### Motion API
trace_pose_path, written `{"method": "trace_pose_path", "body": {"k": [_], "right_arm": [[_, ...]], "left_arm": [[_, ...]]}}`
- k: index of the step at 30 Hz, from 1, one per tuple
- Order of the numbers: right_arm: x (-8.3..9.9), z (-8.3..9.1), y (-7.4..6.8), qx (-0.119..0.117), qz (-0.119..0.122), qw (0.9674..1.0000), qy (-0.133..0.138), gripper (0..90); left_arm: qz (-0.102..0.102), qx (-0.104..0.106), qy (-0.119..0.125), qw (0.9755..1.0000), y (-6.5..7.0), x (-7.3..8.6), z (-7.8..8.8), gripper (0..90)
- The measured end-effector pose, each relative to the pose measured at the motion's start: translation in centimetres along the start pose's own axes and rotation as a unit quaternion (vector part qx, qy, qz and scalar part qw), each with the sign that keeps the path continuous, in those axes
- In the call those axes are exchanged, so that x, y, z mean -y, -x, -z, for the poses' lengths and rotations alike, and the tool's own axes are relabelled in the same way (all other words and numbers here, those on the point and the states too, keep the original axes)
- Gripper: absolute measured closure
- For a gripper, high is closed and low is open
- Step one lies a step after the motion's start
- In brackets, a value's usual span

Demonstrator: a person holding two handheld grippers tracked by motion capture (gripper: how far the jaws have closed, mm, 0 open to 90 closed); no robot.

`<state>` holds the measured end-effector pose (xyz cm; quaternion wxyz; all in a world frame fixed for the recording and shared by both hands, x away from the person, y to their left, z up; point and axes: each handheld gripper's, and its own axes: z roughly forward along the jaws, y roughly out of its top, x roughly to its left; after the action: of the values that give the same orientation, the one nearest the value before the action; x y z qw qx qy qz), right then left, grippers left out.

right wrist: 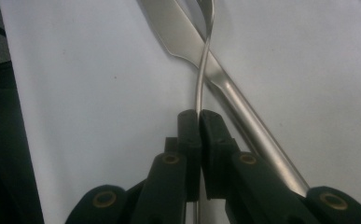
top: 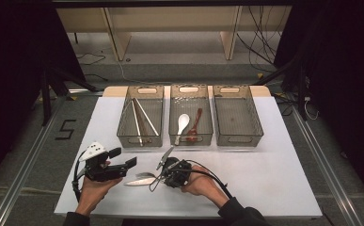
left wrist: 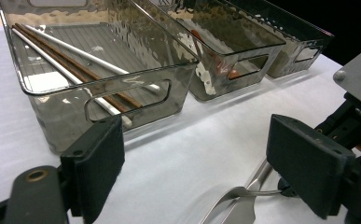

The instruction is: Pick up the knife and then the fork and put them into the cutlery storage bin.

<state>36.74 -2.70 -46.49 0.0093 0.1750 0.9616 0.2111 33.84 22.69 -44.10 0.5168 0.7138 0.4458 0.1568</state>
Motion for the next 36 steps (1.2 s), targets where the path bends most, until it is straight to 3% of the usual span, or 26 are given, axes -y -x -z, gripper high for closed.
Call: {"method": "trace_pose_path", "body": {"k": [5,14,22,36], "right_arm": [[0.1,1.4,0.5,-0.003,-0.007,0.9997,0.023,88.0],[1.3,6.5,4.2,0.038,-0.047,0.9948,0.083,88.1],[3.3,10.4,7.6,0.076,-0.097,0.9858,0.114,88.0],[5.9,14.2,12.2,0.125,-0.163,0.9687,0.140,88.1]], "left_arm": [[-0.001,0.000,-0.001,1.0000,0.0,0.0,0.1,18.8],[0.002,0.004,0.004,1.0000,0.0,0.0,0.0,18.8],[0.001,0.009,0.009,0.9999,0.1,0.0,0.0,18.6],[0.001,0.014,0.017,0.9998,0.1,0.0,0.1,18.5]]}}
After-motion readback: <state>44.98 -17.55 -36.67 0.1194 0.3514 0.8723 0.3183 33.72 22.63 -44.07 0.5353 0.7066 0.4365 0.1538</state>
